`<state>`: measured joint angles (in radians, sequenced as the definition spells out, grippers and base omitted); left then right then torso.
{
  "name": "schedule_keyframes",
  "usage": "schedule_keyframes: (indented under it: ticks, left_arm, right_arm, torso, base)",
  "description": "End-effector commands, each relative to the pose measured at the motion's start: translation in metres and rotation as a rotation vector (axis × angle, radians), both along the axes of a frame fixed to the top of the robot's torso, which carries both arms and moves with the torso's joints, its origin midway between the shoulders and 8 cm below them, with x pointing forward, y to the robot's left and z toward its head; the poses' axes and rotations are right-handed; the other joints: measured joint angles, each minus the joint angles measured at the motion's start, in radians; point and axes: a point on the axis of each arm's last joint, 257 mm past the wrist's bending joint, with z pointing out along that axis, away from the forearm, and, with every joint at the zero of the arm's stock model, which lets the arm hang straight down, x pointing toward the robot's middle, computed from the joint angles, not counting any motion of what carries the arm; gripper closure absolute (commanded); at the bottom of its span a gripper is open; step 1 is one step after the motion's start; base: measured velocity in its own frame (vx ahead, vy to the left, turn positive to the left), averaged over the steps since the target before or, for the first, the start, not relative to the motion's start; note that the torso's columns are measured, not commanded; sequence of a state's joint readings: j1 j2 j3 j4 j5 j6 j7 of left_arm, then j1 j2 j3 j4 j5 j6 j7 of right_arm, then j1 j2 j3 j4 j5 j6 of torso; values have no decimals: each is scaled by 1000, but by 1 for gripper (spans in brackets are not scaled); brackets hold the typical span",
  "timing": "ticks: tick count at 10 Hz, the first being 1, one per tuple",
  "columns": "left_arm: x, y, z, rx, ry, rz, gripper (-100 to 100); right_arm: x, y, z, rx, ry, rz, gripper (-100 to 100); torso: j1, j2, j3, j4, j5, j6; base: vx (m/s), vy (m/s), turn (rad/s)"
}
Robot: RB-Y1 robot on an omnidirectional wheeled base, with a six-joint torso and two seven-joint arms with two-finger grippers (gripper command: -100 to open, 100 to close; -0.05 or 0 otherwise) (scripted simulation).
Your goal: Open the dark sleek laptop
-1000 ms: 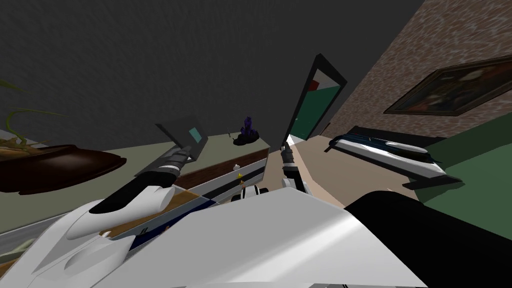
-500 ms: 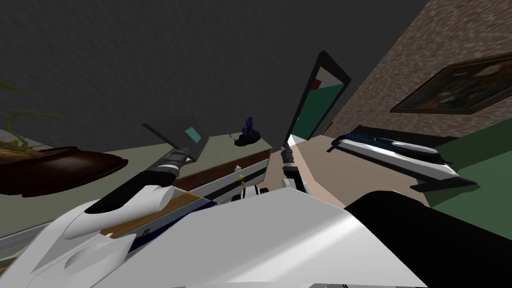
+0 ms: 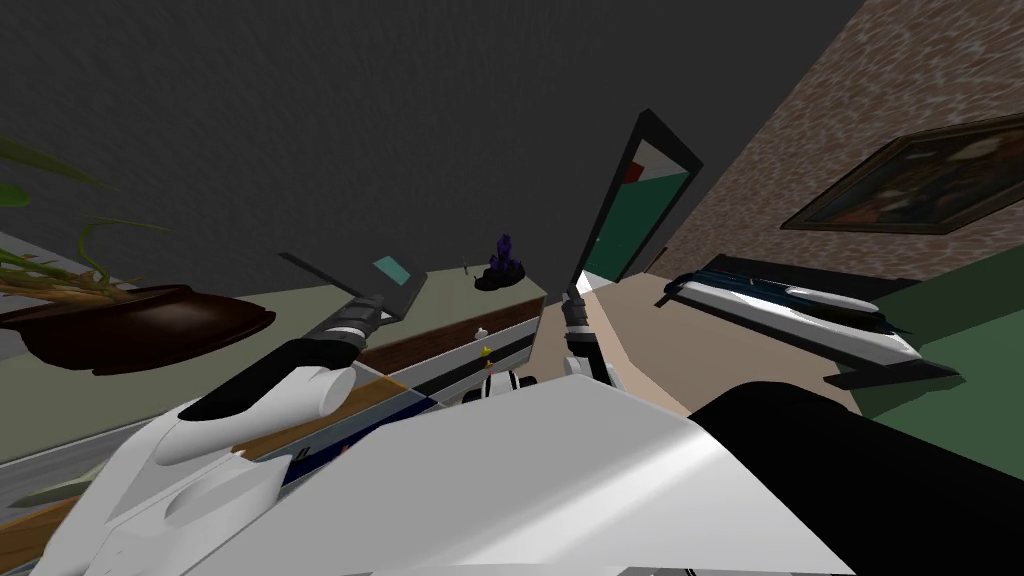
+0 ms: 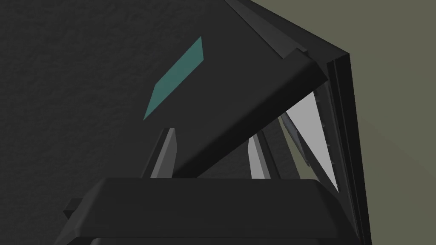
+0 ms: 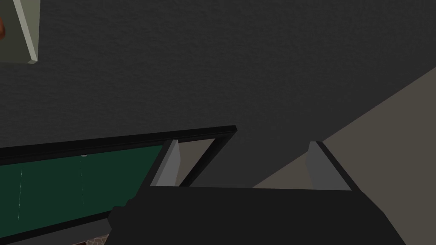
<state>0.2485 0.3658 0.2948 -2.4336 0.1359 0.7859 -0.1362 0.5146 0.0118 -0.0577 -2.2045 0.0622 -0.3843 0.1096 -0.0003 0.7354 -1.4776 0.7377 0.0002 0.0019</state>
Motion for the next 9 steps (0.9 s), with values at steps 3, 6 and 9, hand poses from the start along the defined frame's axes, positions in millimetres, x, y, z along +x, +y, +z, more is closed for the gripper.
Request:
schedule_keyframes:
  ticks: [3,6,9]
  left_arm:
    - [5,-8,0,-116,-29,-12,100]
    - [15,-17,-6,-282,-68,-22,100]
    - [22,-24,-11,-403,-98,-31,100]
  right_arm:
    - [0,0,0,0,0,0,0]
    - [0,0,0,0,0,0,0]
    - [0,0,0,0,0,0,0]
  torso:
    - [-1,4,2,2,-1,-2]
    - [1,5,3,2,0,-2]
    - [-1,5,3,2,-1,-2]
  base:
    - [-10,33,16]
    - [-19,41,32]
    - [-22,39,28]
